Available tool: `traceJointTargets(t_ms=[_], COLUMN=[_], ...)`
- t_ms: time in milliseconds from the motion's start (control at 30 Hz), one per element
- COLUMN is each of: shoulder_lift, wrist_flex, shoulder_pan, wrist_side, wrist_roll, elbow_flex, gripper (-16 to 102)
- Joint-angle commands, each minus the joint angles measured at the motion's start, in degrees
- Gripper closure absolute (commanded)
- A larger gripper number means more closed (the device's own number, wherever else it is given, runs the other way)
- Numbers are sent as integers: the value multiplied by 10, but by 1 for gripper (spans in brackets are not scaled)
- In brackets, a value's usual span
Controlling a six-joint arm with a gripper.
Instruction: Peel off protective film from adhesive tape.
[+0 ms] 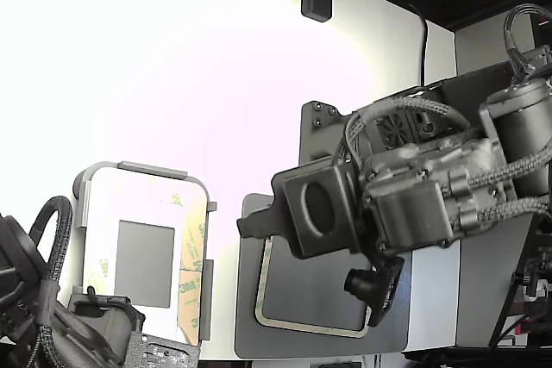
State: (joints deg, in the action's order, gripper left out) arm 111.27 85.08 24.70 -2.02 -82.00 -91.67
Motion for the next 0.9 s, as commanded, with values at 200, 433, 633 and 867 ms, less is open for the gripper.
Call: traceJointTargets(t_ms=[200,433,633,867], shoulder_lift=[77,214,336,470], wrist_flex=[-155,-263,-297,-314], shoulder_pan=[-149,-296,-357,-359], wrist_side=[54,55,99,104], wrist_roll=[458,774,823,836], elbow_flex=[-68,-244,-387,-512], gripper=[-14,-14,-14,-14])
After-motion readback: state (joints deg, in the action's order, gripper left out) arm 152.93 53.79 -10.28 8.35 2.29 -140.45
